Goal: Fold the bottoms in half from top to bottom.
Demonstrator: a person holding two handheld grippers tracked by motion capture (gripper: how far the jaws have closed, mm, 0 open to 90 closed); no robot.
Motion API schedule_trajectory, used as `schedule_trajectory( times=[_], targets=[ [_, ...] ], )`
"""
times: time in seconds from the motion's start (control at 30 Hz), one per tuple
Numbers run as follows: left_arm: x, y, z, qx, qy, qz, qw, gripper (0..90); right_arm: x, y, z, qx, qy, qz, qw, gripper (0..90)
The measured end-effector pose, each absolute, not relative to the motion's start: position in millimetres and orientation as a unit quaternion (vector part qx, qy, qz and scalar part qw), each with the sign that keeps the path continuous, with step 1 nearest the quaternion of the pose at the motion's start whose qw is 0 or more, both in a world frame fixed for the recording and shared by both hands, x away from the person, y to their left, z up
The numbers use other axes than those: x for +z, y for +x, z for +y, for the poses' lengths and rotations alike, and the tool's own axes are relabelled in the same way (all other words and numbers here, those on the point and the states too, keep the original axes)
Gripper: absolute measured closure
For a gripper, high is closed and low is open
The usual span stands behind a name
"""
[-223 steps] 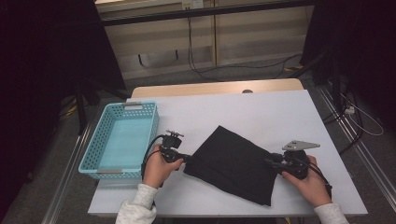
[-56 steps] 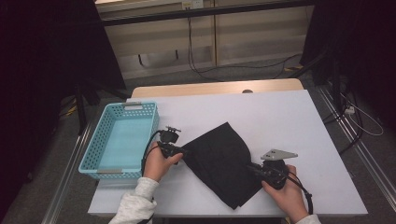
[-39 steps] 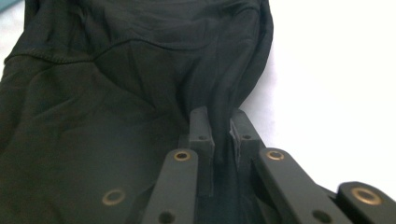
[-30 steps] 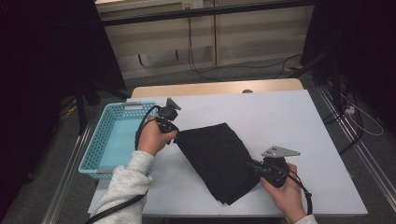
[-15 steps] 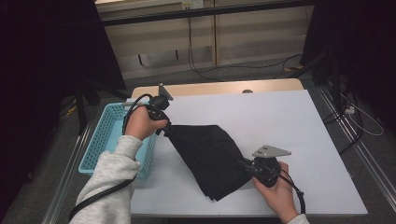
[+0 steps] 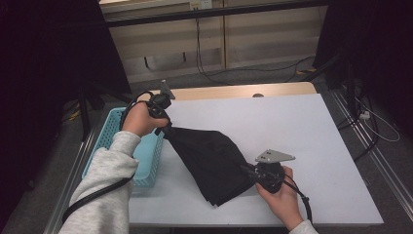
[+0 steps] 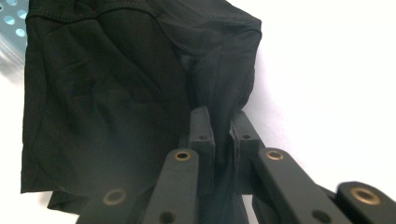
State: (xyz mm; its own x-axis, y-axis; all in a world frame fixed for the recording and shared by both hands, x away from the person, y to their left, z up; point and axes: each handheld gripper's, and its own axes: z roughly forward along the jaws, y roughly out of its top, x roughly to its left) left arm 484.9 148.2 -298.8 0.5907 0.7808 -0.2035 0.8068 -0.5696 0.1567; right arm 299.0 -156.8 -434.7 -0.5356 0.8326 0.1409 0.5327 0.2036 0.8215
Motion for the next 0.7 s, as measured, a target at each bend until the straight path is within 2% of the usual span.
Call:
schedule_trajectory(
  times=[0.7],
  targets=[
    [-261.2, 486.5, 158.6, -0.026, 0.891, 0.442, 0.100, 85.0, -426.5, 308.4, -138.7, 0.471, 0.438, 0.747, 0.168, 82.2]
  ],
)
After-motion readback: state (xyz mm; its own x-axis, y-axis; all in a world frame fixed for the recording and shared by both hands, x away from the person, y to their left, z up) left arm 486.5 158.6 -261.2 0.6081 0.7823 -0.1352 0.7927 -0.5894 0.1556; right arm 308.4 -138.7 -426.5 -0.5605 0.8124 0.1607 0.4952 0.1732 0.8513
